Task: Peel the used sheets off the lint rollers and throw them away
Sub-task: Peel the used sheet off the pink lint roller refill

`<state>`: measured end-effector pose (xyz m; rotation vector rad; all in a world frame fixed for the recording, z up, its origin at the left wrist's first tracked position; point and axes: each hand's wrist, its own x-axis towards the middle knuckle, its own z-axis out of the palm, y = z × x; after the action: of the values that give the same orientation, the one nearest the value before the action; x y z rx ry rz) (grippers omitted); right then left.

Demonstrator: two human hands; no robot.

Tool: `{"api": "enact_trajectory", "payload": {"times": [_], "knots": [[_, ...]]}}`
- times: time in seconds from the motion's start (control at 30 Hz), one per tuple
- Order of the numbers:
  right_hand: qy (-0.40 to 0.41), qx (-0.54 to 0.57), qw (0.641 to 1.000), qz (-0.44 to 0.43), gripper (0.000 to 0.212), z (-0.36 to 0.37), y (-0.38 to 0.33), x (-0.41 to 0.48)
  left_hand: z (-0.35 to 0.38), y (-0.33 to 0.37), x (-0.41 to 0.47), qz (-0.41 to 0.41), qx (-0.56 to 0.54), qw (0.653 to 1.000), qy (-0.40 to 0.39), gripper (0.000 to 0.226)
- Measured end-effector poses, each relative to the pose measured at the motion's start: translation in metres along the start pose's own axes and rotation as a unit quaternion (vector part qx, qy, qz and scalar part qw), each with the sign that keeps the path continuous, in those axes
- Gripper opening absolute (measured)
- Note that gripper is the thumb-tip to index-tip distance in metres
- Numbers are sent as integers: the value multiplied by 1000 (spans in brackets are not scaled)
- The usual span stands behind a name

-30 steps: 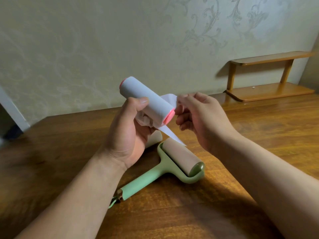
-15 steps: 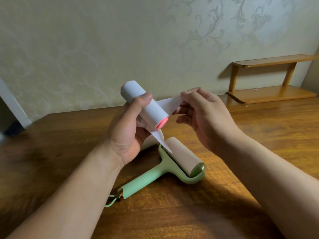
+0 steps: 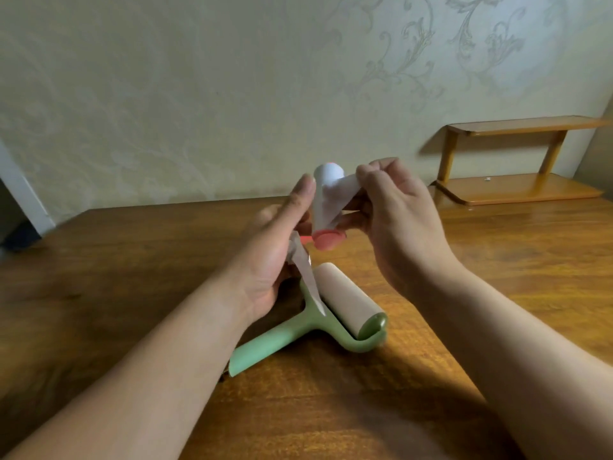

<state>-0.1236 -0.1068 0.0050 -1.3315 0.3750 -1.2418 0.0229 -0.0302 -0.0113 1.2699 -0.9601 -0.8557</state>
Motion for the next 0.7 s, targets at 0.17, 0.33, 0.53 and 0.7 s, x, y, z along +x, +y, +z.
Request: {"api": "enact_trajectory", "payload": {"times": [0.17,0.33,0.53,0.7], "knots": [[-15,158,983,93,28,4,-5,5,4,-8,2,-7,-64,997,-31,67],[31,237,957,164,38,-9,-4,14,0,-9,2,6,-115,991,-67,45],[18,76,989,126,40,-36,2,27,-16,-5,9,8,-93,996,-8,36],[-161,-265,949,45,21,-37,9,21,-23,-5,7,-31,-122,992,-20,44]]}}
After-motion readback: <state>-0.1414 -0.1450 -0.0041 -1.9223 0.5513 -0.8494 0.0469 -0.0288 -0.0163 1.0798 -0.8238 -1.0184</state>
